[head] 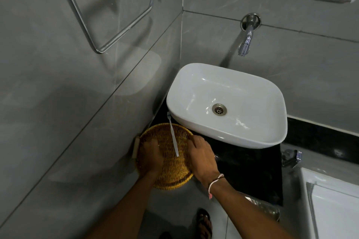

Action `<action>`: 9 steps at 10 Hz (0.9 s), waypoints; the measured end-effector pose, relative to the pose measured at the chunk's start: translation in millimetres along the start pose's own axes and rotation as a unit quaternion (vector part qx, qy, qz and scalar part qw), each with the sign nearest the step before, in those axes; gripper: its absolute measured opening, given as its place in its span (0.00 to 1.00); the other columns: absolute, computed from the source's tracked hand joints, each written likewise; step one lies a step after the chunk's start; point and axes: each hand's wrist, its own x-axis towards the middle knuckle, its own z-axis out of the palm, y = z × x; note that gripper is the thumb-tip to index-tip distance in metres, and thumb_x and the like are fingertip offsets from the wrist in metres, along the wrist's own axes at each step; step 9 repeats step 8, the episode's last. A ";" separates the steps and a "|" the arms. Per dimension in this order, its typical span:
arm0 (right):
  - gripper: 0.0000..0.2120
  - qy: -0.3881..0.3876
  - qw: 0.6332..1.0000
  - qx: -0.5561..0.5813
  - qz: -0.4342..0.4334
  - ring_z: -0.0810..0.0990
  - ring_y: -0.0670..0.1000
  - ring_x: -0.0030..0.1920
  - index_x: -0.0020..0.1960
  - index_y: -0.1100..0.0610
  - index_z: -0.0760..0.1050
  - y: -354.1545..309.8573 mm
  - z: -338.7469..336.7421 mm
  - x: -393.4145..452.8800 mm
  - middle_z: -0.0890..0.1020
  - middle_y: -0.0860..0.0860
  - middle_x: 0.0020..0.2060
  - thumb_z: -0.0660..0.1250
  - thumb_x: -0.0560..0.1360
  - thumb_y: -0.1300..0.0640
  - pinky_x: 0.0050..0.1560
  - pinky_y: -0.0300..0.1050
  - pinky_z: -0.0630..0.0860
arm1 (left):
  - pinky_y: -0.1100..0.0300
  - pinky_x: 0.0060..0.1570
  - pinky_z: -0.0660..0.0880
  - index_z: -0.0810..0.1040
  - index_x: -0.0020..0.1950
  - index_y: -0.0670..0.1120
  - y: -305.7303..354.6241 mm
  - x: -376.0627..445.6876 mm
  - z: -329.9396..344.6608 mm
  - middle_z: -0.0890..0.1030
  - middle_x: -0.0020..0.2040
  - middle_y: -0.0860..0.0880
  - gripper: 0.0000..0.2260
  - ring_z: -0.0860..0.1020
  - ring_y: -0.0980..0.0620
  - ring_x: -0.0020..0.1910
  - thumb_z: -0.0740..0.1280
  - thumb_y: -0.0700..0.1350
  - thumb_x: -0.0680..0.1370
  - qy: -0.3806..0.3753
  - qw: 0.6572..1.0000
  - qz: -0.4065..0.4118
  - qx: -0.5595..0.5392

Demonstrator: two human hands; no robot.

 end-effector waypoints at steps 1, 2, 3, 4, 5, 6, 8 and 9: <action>0.18 -0.028 0.996 0.090 -0.004 0.67 0.55 0.70 0.70 0.58 0.68 6.7 3.0 -3.9 0.68 0.56 0.70 0.61 0.80 0.61 0.69 0.49 0.71 | 0.53 0.41 0.81 0.80 0.46 0.41 -1.5 -3.4 -1.5 0.84 0.47 0.42 0.02 0.83 0.44 0.46 0.69 0.38 0.78 -0.003 1.000 -0.006 0.005; 0.21 -0.045 0.991 0.119 -0.029 0.64 0.54 0.74 0.75 0.59 0.64 15.9 1.2 -4.3 0.62 0.53 0.76 0.55 0.83 0.59 0.72 0.47 0.67 | 0.49 0.43 0.83 0.80 0.45 0.41 -5.2 -7.1 0.0 0.83 0.47 0.42 0.03 0.83 0.44 0.47 0.71 0.39 0.77 -0.005 1.000 -0.013 0.000; 0.16 -0.052 0.992 0.073 -0.088 0.71 0.55 0.67 0.69 0.59 0.70 24.8 -1.3 3.0 0.66 0.55 0.72 0.60 0.81 0.57 0.62 0.49 0.77 | 0.57 0.34 0.79 0.80 0.42 0.41 -7.5 -11.1 4.9 0.84 0.43 0.42 0.05 0.81 0.48 0.40 0.72 0.40 0.77 0.005 1.000 -0.022 -0.022; 0.16 -0.042 0.992 0.058 -0.099 0.73 0.55 0.64 0.67 0.59 0.70 28.3 -3.8 7.7 0.68 0.55 0.69 0.61 0.81 0.56 0.56 0.48 0.79 | 0.63 0.31 0.70 0.78 0.39 0.41 -7.8 -13.4 9.4 0.83 0.39 0.42 0.08 0.76 0.52 0.35 0.71 0.39 0.78 0.025 0.999 -0.019 -0.041; 0.16 0.005 0.993 0.002 -0.120 0.74 0.57 0.64 0.65 0.60 0.73 26.9 -0.9 7.4 0.74 0.58 0.66 0.64 0.79 0.57 0.60 0.51 0.78 | 0.60 0.33 0.71 0.78 0.39 0.41 -6.9 -15.2 7.5 0.82 0.40 0.42 0.09 0.78 0.50 0.36 0.71 0.41 0.78 0.021 0.999 -0.023 -0.040; 0.23 -0.005 0.996 -0.030 -0.089 0.69 0.60 0.72 0.70 0.58 0.71 26.6 1.4 0.3 0.72 0.58 0.71 0.65 0.77 0.53 0.74 0.57 0.67 | 0.51 0.46 0.79 0.80 0.49 0.39 -5.4 -14.4 1.0 0.82 0.52 0.39 0.08 0.80 0.44 0.49 0.70 0.45 0.78 -0.001 0.999 0.014 -0.029; 0.31 0.046 0.994 -0.092 -0.037 0.66 0.61 0.75 0.74 0.55 0.64 31.3 -8.4 -20.8 0.69 0.59 0.73 0.63 0.76 0.41 0.76 0.61 0.64 | 0.42 0.75 0.63 0.62 0.78 0.40 -4.0 -23.2 -26.5 0.66 0.78 0.39 0.30 0.64 0.39 0.77 0.58 0.58 0.82 0.034 0.981 0.154 0.110; 0.31 0.046 0.994 -0.092 -0.037 0.66 0.61 0.75 0.74 0.55 0.64 31.3 -8.4 -20.8 0.69 0.59 0.73 0.63 0.76 0.41 0.76 0.61 0.64 | 0.42 0.75 0.63 0.62 0.78 0.40 -4.0 -23.2 -26.5 0.66 0.78 0.39 0.30 0.64 0.39 0.77 0.58 0.58 0.82 0.034 0.981 0.154 0.110</action>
